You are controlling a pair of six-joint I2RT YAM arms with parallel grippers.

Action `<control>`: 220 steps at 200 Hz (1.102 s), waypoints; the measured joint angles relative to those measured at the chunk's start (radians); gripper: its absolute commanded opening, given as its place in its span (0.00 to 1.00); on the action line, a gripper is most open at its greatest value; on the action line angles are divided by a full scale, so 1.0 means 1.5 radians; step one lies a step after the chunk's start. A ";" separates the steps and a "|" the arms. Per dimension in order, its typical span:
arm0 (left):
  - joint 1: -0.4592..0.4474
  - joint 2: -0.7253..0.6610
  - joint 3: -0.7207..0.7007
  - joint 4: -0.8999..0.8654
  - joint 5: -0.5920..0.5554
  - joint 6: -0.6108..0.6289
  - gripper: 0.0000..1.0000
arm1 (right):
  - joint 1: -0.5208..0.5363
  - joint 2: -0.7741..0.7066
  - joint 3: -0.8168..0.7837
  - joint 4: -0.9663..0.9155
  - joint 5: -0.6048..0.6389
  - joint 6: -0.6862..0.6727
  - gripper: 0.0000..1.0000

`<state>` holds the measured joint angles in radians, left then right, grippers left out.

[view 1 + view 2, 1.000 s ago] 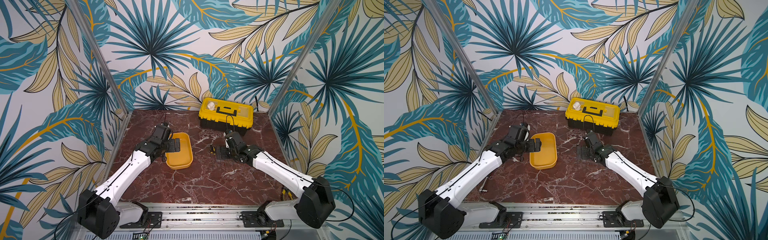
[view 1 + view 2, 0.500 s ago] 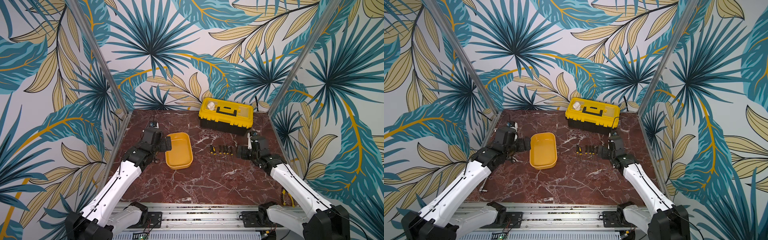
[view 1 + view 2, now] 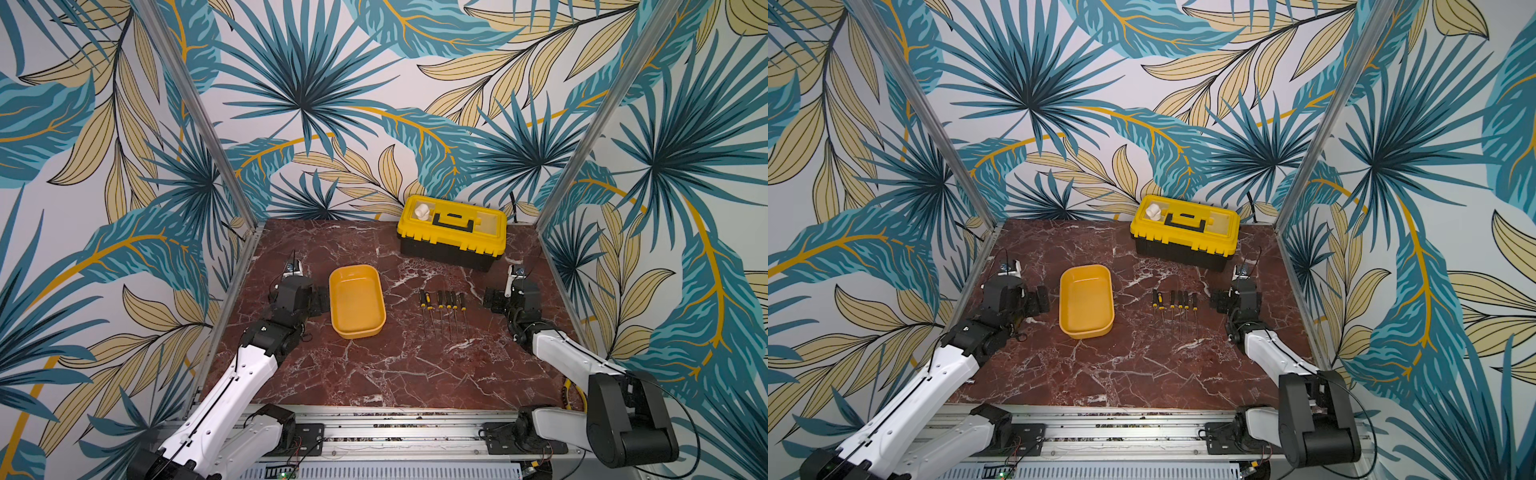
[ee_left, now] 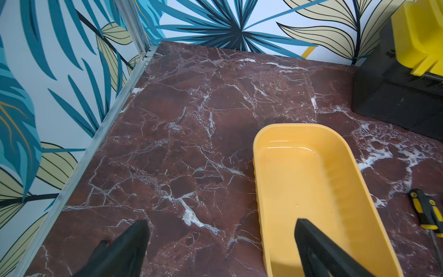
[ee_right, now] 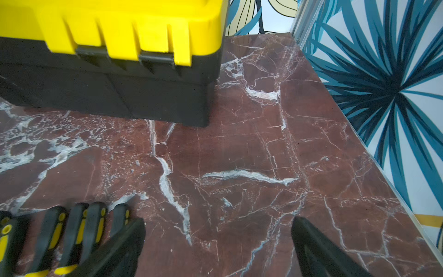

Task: Take the file tool out of the storage box
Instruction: Reset both arms

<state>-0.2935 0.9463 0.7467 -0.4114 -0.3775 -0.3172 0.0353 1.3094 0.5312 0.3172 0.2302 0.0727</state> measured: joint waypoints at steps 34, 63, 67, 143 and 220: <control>0.026 -0.003 -0.099 0.149 -0.004 0.044 1.00 | -0.005 0.045 -0.023 0.127 -0.015 -0.004 1.00; 0.053 0.010 -0.174 0.284 0.002 0.095 1.00 | -0.006 0.082 -0.074 0.254 -0.022 -0.005 0.99; 0.057 0.017 -0.180 0.303 0.003 0.103 1.00 | -0.006 0.090 -0.078 0.263 -0.027 -0.005 0.99; 0.132 0.215 -0.222 0.637 0.069 0.184 1.00 | -0.006 0.128 -0.096 0.358 -0.055 -0.019 1.00; 0.197 0.299 -0.275 0.857 0.182 0.211 1.00 | -0.006 0.128 -0.086 0.358 -0.065 -0.020 0.99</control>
<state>0.0025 1.3941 0.3340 0.8738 -0.1040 -0.0013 0.0257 1.5013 0.4023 0.8539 0.1333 0.0433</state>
